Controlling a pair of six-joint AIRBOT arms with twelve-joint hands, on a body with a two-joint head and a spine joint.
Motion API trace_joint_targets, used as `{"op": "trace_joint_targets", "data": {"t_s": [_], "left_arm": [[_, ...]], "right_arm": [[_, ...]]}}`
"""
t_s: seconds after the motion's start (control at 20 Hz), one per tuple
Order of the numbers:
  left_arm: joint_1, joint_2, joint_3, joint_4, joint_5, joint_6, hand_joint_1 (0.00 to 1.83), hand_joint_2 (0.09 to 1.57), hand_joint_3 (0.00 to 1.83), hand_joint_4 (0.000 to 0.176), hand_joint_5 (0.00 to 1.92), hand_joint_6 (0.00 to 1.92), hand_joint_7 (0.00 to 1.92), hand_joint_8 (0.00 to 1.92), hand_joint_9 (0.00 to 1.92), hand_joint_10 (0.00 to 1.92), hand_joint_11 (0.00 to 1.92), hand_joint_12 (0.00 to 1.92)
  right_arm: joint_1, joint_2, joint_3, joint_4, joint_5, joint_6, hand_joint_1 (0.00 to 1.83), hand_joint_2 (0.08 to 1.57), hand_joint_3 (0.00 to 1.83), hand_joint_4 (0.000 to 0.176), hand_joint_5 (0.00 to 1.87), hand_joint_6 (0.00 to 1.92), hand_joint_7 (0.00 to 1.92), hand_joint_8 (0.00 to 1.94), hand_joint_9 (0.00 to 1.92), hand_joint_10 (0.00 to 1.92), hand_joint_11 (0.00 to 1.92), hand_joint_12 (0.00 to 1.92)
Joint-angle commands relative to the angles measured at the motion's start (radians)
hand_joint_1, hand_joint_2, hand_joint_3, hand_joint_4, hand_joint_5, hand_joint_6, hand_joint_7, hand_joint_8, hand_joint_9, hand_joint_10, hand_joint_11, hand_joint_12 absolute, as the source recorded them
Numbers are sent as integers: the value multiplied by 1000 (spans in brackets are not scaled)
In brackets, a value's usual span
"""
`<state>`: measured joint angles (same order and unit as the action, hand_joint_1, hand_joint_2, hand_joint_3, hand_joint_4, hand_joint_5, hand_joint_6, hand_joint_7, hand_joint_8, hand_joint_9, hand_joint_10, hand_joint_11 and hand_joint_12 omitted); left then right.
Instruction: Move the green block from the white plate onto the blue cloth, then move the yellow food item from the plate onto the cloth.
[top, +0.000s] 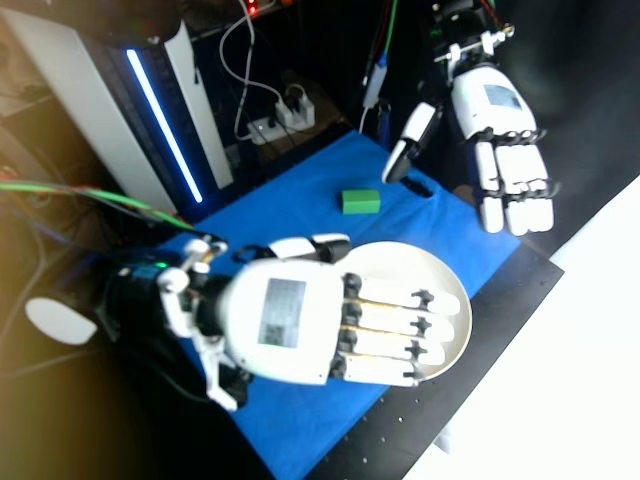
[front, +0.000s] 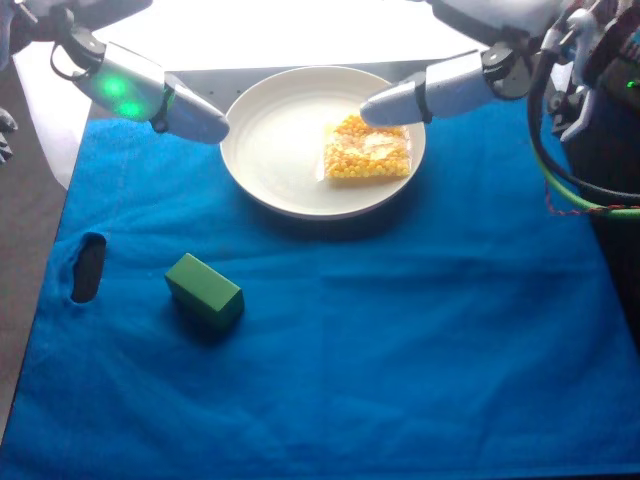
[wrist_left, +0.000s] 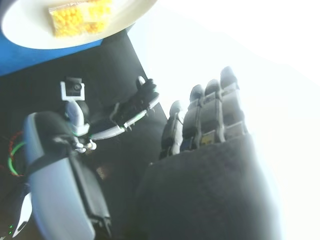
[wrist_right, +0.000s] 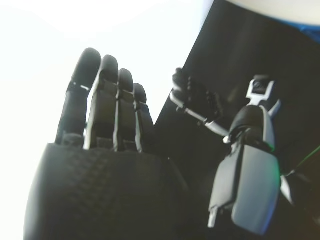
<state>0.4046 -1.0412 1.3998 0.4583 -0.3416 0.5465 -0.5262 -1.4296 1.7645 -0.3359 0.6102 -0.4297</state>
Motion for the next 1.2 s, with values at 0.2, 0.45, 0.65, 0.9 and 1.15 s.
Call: {"op": "trace_joint_targets", "data": {"t_s": [0.2, 0.45, 0.65, 0.9, 1.15], "left_arm": [[-50, -10, 4, 13, -82, -2, 704, 770, 4, 118, 0, 0, 60, 1, 14, 2, 0, 58], [-55, -17, 4, 22, -82, -2, 710, 794, 0, 127, 8, 0, 123, 8, 57, 5, 7, 193], [-55, -17, 4, 21, -86, -2, 721, 795, 0, 131, 11, 0, 132, 1, 63, 1, 0, 205], [-56, -20, 4, 21, -88, -2, 733, 786, 1, 99, 17, 0, 154, 0, 90, 3, 0, 253], [-60, -20, 4, 21, -89, -2, 744, 739, 0, 125, 37, 2, 178, 2, 142, 6, 0, 392]], "right_arm": [[17, -27, 21, -45, 68, 4, 494, 893, 0, 0, 241, 8, 284, 8, 380, 25, 110, 1270], [17, -44, 35, -77, 44, 4, 486, 934, 4, 0, 251, 2, 245, 1, 319, 4, 1, 1327], [16, -69, 50, -87, 28, 4, 541, 839, 0, 0, 249, 0, 497, 51, 581, 115, 144, 1573], [0, -125, 122, -159, 10, 4, 461, 734, 0, 5, 217, 0, 308, 0, 332, 164, 0, 1469], [-5, -142, 139, -217, -12, 4, 435, 742, 1, 0, 225, 0, 470, 4, 454, 127, 0, 1564]]}}
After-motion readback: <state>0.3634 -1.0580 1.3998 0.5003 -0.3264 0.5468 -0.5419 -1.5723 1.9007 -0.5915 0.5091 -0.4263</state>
